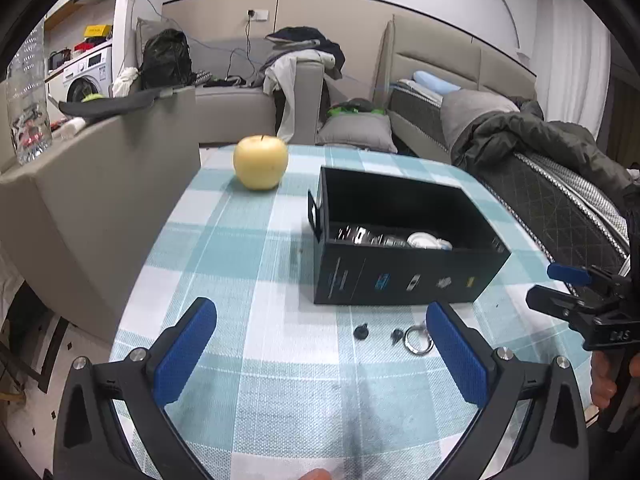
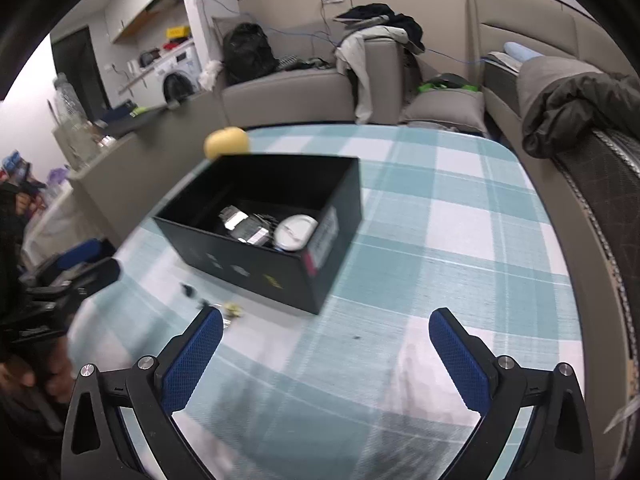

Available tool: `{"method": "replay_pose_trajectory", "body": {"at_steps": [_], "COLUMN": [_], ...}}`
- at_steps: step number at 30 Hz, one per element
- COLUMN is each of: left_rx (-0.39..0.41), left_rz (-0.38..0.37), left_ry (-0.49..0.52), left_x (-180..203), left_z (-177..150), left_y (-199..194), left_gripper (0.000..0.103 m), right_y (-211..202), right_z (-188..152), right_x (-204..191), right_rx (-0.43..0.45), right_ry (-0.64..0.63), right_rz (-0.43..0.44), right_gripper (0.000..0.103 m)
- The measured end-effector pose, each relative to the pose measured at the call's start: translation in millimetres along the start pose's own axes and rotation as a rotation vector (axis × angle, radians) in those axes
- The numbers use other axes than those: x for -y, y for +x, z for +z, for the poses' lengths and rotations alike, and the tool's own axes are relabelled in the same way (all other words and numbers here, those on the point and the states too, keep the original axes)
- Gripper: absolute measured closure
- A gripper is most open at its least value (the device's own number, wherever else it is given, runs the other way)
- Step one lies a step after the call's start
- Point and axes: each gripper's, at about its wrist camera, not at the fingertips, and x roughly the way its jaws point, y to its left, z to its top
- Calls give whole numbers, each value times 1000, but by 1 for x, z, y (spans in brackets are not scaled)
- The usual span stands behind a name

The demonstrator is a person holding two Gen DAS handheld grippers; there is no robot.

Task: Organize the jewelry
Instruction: 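Move the right gripper toward the small white stud earrings beside the ring, then grasp the white stud earrings with the right gripper while the left gripper grasps a black stud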

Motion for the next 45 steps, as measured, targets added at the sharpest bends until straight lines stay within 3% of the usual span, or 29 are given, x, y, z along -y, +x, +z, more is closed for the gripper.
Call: {"method": "replay_pose_trajectory", "body": {"at_steps": [4,9,11,20,31,45], "left_rx": [-40,-86,-103,-113,-149,-147], "left_rz": [6,3,2,13,-17,-24], "left_ry": [19,58,62,42,54,66], "left_x": [-1,-3,-4,-9,-14,-10], "left_z": [-4,-10,-11,-9,-11,-6], "left_y": [7,13,14,13,24,25], "left_gripper": [1,1,1,1,1,1], "right_y": [13,15,19,46,72,56], "right_z": [-1,0,-2,-1,8,7], "right_x": [-3,-15,-20,-53,-70,-70], "right_rx": [-42,-86,-120,-194,-247,-199], "right_ry": [-9,-43,-54,-145,-197,-222], "right_rz": [15,111,155,177,170,203], "right_gripper": [0,2,17,57,82,89]}}
